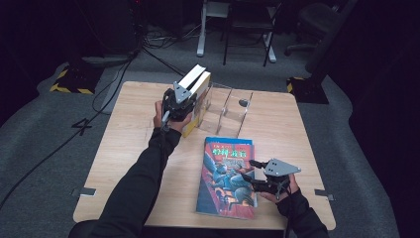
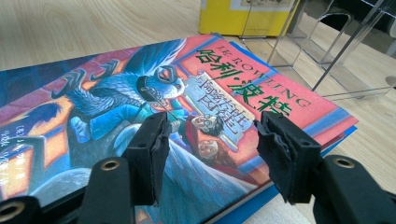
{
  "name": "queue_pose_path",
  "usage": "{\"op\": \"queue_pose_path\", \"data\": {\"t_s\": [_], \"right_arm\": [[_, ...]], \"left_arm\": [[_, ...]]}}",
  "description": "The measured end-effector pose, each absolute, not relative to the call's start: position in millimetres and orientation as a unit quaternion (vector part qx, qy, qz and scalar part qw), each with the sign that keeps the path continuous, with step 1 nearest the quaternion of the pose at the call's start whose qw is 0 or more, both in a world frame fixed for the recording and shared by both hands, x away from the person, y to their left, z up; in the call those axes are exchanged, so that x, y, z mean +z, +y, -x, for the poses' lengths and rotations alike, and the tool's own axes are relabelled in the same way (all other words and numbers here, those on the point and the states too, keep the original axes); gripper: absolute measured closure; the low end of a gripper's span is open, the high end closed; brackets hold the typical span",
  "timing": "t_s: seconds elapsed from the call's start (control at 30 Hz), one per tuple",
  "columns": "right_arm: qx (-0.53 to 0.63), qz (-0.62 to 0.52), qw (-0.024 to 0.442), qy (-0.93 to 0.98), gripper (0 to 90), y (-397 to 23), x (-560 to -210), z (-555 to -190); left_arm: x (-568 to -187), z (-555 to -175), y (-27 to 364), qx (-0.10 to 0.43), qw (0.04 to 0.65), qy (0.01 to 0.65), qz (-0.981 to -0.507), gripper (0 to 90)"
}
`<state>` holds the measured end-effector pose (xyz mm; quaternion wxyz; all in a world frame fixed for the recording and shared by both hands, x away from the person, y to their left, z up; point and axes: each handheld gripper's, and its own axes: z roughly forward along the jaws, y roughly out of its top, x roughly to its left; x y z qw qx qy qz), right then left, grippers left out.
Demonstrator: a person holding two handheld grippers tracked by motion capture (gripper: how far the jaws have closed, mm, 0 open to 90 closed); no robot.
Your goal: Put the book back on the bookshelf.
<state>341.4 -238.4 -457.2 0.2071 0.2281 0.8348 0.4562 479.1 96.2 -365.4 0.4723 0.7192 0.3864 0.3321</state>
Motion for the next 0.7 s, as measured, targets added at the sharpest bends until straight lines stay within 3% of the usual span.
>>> {"op": "queue_pose_path", "data": {"t_s": [0.4, 0.7], "right_arm": [[0.455, -0.223, 0.2, 0.839, 44.1, -235.7, -458.5, -340.6], [0.46, -0.221, 0.198, 0.837, 44.2, -237.2, -457.3, -340.0]], "left_arm": [[-357.8, -484.8, 89.8, 0.358, 0.496, 0.382, -0.692, 75.5], [-376.2, -495.1, 82.0, 0.368, 0.505, 0.396, -0.672, 75.5]]}}
